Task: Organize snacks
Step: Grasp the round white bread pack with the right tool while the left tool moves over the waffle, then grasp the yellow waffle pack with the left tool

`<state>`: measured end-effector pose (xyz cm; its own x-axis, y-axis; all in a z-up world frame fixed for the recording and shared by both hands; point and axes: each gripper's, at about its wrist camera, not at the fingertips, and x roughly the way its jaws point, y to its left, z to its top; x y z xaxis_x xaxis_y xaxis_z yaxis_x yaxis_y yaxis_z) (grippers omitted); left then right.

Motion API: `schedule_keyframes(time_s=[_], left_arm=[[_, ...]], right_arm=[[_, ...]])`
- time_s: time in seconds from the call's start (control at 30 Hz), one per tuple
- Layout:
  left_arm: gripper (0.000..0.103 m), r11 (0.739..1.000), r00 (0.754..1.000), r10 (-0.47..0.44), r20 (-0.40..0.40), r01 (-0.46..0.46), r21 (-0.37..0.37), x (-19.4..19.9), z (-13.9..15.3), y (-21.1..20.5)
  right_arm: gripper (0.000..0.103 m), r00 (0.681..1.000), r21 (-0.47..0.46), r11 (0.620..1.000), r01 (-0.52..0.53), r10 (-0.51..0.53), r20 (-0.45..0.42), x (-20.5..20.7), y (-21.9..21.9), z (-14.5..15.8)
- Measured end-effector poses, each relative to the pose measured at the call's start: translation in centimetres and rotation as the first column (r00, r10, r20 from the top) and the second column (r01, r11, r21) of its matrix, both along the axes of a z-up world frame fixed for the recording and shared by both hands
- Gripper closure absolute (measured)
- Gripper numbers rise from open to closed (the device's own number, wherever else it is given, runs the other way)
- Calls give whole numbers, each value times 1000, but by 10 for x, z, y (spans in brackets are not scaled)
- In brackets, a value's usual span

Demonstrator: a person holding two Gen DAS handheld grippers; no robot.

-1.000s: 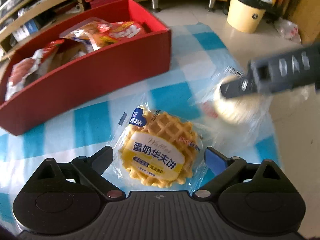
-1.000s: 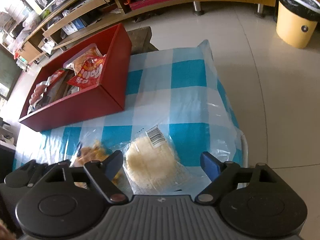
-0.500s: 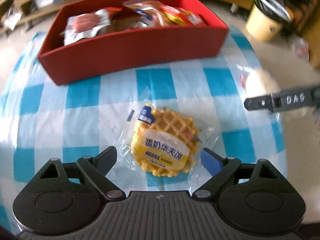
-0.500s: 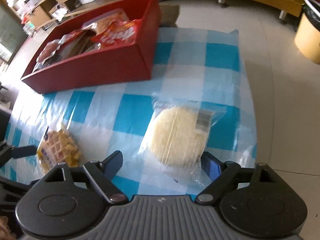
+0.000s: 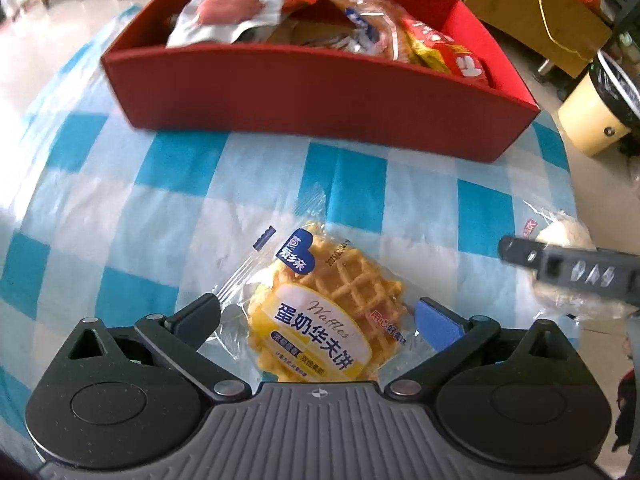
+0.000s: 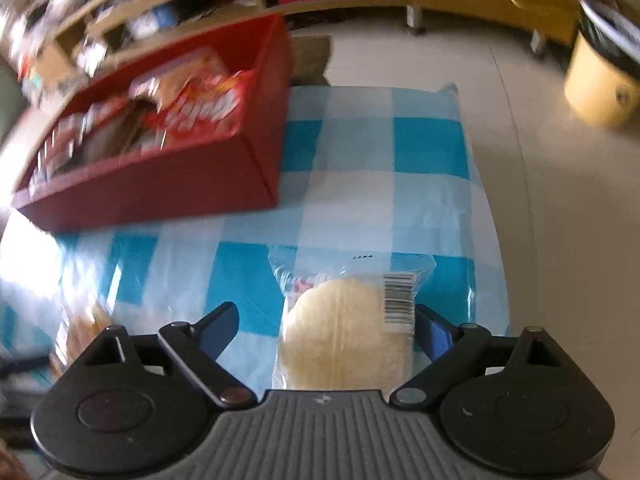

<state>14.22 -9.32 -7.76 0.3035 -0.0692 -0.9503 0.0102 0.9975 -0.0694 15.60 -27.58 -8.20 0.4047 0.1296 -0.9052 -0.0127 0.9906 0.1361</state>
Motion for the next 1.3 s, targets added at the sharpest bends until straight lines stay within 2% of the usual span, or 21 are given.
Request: schedule_keyframes(time_s=[0.1,0.17,0.2,0.3,0.37,0.43,0.57,0.7,0.83,0.9,0.97,1.1,1.17,1.3], left_arm=[[0,998,999,-54,9,54,27,-4,1,-7],[0,995,996,-90,8,89,42,-8,2,-8],[0,995,996,-94,5,94,44,-9,2,-6],[2,995,996,-93,-12,93,23,-12,5,5],[4,995,995,-103,-5,103,19,-15,9,13],[15,993,993,-120,10,120,18,-19,14,18],[22,989,989,-147,34,146,22,-25,24,25],[15,982,982,-178,58,174,79,-34,29,25],[4,970,968,-243,65,240,48,-37,36,29],[0,968,967,-246,70,242,60,-34,36,29],[0,969,966,-244,90,240,56,-29,36,28],[0,955,953,-296,65,294,35,-26,26,12],[0,943,942,-332,47,330,52,-27,18,1],[0,920,926,-376,31,369,130,-25,0,-8]], right_arm=[[21,998,-77,995,-55,57,17,-6,11,-1],[41,997,-79,994,-72,75,33,-10,12,2],[47,996,-72,995,-75,78,40,-11,12,4],[48,995,-12,996,-92,92,36,-12,11,7],[48,993,-6,993,-116,117,29,-14,18,7],[49,989,-16,989,-149,149,26,-18,28,7],[49,985,15,985,-169,169,31,-29,39,14],[49,984,38,985,-170,168,51,-42,40,25],[49,987,51,986,-157,154,49,-51,32,29],[49,987,49,987,-154,152,46,-52,30,27],[49,988,51,987,-152,150,34,-51,28,24],[49,989,65,987,-147,146,20,-48,24,20],[49,989,69,987,-145,144,20,-47,23,19],[49,991,76,988,-136,135,13,-45,18,17]])
